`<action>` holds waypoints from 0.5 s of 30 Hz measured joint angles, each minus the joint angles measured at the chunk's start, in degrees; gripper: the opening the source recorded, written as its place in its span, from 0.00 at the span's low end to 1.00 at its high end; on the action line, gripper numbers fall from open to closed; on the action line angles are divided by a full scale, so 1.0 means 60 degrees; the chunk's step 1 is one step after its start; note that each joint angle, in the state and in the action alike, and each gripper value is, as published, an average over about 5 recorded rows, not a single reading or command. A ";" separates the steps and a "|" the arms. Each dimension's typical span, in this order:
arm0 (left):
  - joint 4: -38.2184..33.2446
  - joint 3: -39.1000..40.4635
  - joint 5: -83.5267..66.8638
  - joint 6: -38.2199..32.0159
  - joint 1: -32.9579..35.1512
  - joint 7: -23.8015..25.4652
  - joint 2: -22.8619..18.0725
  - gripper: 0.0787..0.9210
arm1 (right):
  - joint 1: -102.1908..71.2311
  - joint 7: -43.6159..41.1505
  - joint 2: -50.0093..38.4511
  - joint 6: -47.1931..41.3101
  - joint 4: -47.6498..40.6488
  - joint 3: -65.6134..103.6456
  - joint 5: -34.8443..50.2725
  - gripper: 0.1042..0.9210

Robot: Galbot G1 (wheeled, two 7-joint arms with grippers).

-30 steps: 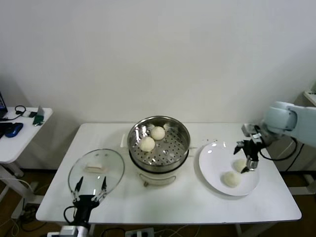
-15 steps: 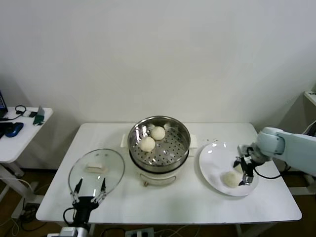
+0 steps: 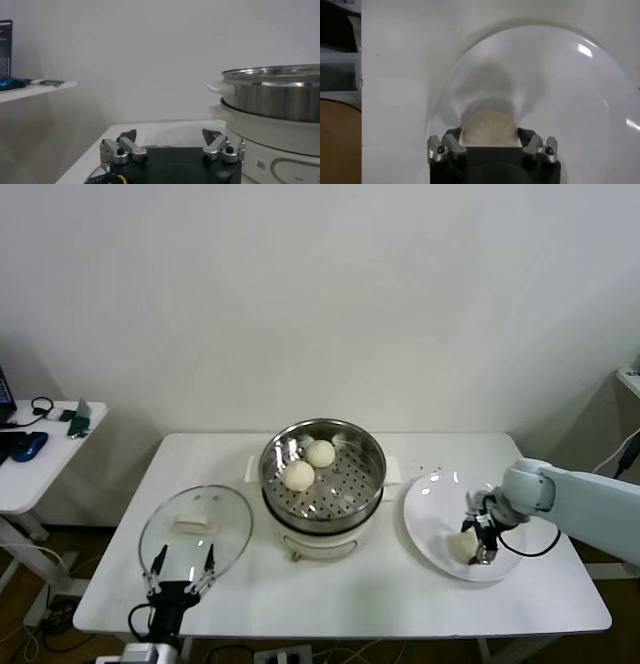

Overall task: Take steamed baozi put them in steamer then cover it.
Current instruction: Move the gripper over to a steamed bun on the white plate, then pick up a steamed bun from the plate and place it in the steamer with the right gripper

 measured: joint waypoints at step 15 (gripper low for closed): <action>-0.0147 0.0091 0.0139 0.0004 0.0040 -0.0007 -0.0136 0.88 | 0.3283 -0.0985 0.0657 0.1261 0.0360 -0.1861 0.0443 0.71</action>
